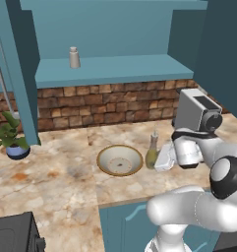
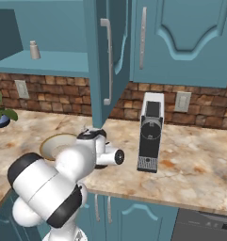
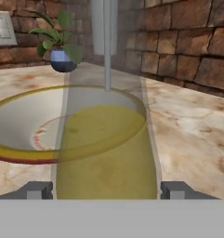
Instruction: Retrieve the bottle and the shaker from the cabinet and place them next to the mixing bowl on the counter. Then add garlic from the fridge to the mixing bowl.
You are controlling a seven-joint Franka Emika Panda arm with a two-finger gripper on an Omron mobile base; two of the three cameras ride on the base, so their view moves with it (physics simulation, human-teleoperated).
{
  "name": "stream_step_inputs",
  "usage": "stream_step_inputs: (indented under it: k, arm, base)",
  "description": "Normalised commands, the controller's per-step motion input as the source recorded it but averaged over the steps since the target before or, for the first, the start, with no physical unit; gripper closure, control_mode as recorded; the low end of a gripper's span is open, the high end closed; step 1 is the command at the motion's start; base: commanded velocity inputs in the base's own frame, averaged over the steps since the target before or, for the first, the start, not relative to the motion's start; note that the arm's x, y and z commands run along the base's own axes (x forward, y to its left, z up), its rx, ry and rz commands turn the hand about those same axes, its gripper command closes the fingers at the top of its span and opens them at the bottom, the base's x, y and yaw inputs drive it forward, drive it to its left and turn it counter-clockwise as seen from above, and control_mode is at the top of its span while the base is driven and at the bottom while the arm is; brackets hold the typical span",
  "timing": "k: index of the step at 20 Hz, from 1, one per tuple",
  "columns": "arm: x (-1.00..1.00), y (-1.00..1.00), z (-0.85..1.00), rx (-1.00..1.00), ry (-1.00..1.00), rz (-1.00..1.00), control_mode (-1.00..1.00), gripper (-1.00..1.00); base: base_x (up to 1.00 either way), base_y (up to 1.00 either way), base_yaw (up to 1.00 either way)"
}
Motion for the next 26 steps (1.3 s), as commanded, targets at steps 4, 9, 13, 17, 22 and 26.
stream_step_inputs:
  k: [4, 9, 13, 17, 22, 26]
  arm:
    - [0.00, 0.11, -0.33, 0.00, -0.02, 0.00, -1.00, 1.00]
    - [0.00, 0.00, -0.51, 0.00, -0.01, 0.00, -1.00, 1.00]
    - [0.00, 0.00, -0.13, 0.00, 0.00, 0.00, -1.00, 1.00]
    - [0.00, 0.00, 0.00, 0.00, 0.00, 0.00, -1.00, -1.00]
    - [0.00, 0.00, 0.00, 0.00, 0.00, 0.00, -1.00, -1.00]
    - [-0.03, 0.00, 0.00, 0.00, 0.00, 0.00, -1.00, -1.00]
  base:
    - [0.00, 0.00, 0.00]
    - [0.00, 0.00, 0.00]
    - [0.00, 0.00, 0.00]
    - [0.00, 0.00, 0.00]
    - [0.00, 0.00, 0.00]
    - [0.00, 0.00, 0.00]
